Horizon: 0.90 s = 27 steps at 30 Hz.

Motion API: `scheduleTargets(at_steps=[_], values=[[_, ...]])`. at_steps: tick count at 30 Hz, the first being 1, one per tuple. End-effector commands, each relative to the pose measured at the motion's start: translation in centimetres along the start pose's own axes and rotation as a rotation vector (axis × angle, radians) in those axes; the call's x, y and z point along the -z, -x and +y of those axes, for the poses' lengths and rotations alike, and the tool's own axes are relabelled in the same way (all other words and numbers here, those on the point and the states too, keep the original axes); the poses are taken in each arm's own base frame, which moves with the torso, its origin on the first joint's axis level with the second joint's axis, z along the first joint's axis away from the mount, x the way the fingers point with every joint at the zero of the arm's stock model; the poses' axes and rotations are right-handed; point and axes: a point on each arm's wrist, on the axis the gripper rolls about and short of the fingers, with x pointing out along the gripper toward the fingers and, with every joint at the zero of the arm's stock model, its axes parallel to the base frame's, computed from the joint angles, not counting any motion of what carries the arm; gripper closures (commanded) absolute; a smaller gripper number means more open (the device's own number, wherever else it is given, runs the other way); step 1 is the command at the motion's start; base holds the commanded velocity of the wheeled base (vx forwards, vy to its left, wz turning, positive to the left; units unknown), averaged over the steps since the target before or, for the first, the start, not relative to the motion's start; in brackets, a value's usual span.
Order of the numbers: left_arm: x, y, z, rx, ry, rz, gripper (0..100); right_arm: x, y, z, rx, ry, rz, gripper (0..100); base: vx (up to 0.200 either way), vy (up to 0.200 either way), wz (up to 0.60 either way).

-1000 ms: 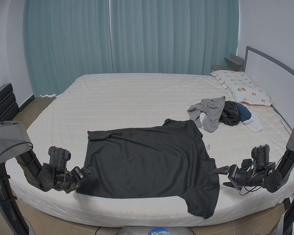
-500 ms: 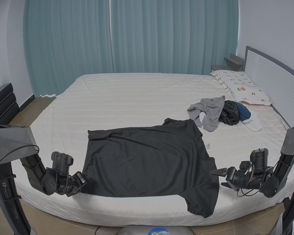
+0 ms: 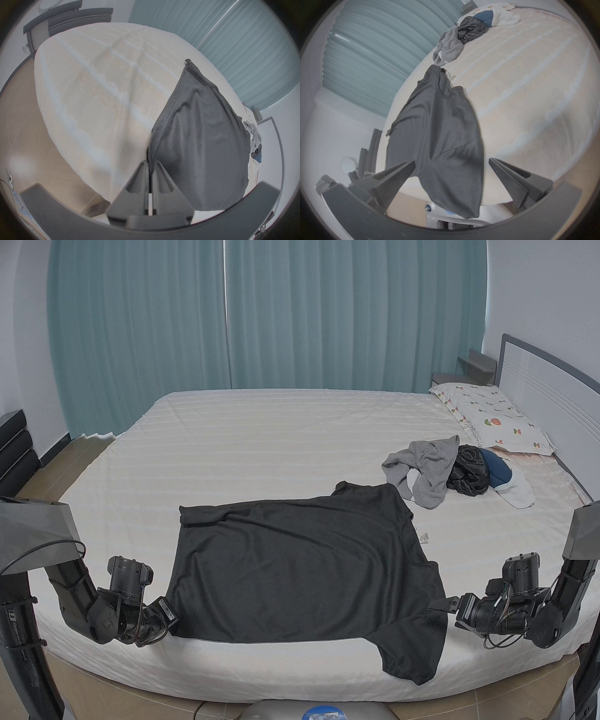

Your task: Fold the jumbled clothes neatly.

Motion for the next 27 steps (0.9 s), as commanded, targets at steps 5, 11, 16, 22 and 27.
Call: scheduleTargets(at_steps=[5,11,16,22,27], values=[[-0.1,0.3,0.0,0.003,0.001,-0.006,100,1.2,-0.7,-0.3,0.024,0.012,0.053,0,0.000,0.000,0.00],[-0.1,0.2,0.0,0.001,0.001,-0.004,100,1.5,-1.7,-0.8,0.038,0.002,0.079,0,0.000,0.000,0.00],[-0.1,0.2,0.1,-0.002,0.003,-0.004,100,1.6,-1.8,-0.8,0.033,0.002,0.070,100,0.000,0.000,0.00],[-0.1,0.3,0.2,-0.006,-0.011,-0.002,100,1.9,-1.5,-1.0,0.048,0.003,0.085,100,0.000,0.000,0.00],[0.2,0.5,0.7,-0.030,-0.052,0.020,100,2.4,-0.6,-1.1,0.059,0.018,0.100,100,0.000,0.000,0.00]])
